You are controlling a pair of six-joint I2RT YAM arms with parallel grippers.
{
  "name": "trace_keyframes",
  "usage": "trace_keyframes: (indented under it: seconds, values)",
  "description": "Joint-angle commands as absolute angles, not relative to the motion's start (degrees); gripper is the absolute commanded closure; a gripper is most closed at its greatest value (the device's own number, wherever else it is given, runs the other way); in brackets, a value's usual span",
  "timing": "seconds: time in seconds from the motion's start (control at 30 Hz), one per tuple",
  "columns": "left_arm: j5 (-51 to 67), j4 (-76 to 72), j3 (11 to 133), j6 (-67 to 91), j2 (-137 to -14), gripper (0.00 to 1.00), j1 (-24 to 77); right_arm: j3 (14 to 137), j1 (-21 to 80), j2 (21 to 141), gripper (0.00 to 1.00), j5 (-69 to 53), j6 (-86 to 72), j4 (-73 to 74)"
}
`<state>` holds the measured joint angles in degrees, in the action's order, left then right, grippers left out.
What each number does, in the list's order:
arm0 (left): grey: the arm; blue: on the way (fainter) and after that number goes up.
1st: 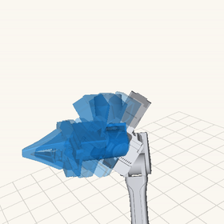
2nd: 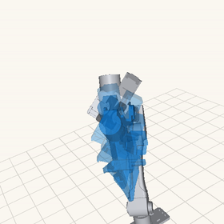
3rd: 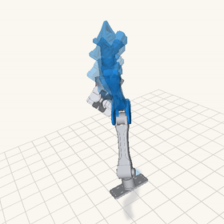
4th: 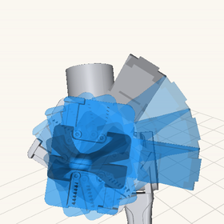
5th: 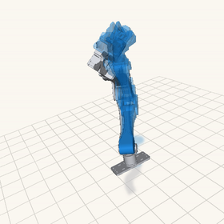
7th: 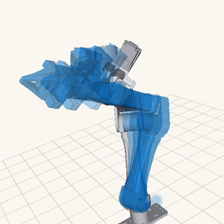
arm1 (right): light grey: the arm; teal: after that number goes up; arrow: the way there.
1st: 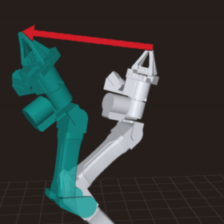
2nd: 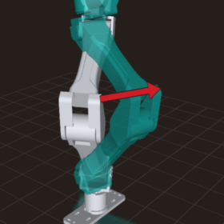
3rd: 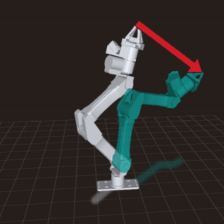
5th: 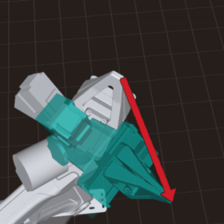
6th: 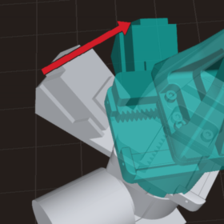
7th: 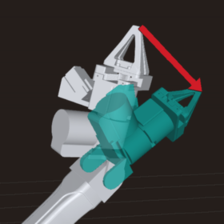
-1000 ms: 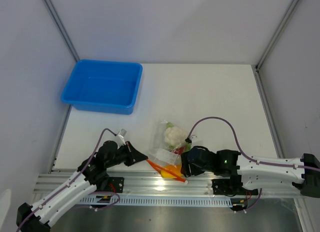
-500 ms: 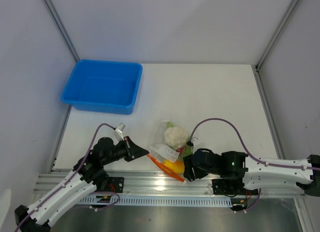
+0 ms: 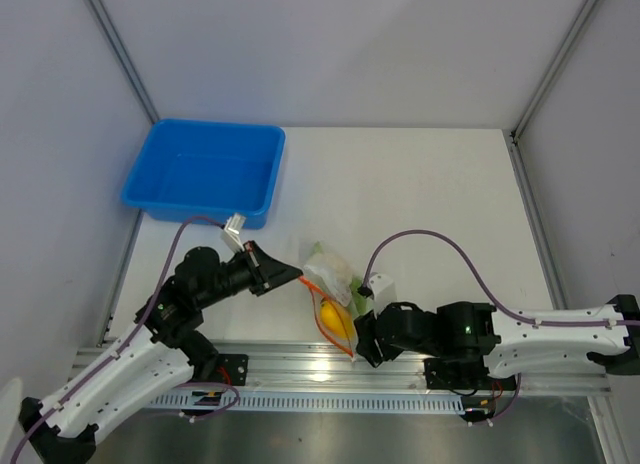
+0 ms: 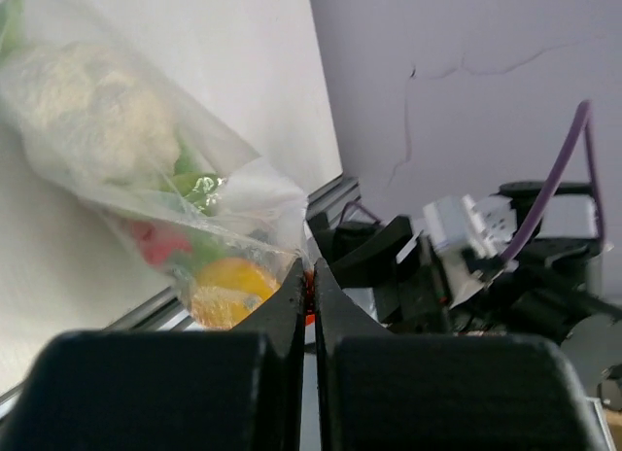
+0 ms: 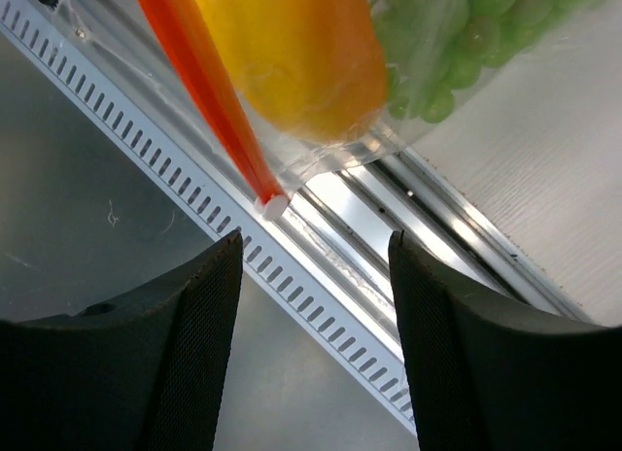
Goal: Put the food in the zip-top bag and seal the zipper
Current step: Pick up the zipper food storage bag at the center of the board.
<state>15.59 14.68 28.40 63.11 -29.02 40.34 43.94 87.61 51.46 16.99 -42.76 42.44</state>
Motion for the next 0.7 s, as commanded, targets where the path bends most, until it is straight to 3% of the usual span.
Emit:
trace_keyframes:
  seconds: [0.0, 0.33, 0.47, 0.67]
  values:
    - [10.83, 13.0, 35.68, 65.38, -31.9, 1.0, 40.6, 47.72, 89.2, 52.82, 0.37, 22.76, -39.65, 43.42]
    - [4.22, 16.17, 46.49, 69.7, -36.47, 0.99, 40.61, 51.67, 90.0, 58.96, 0.33, 33.12, -33.14, 42.8]
    - [5.01, 15.04, 46.15, 70.05, -37.09, 0.99, 40.61, 51.59, 85.8, 61.17, 0.35, 33.23, -29.81, 40.7]
    - [4.83, 15.47, 45.44, 70.31, -36.3, 0.99, 40.52, 48.0, 77.62, 59.25, 0.53, 24.62, -23.83, 32.53]
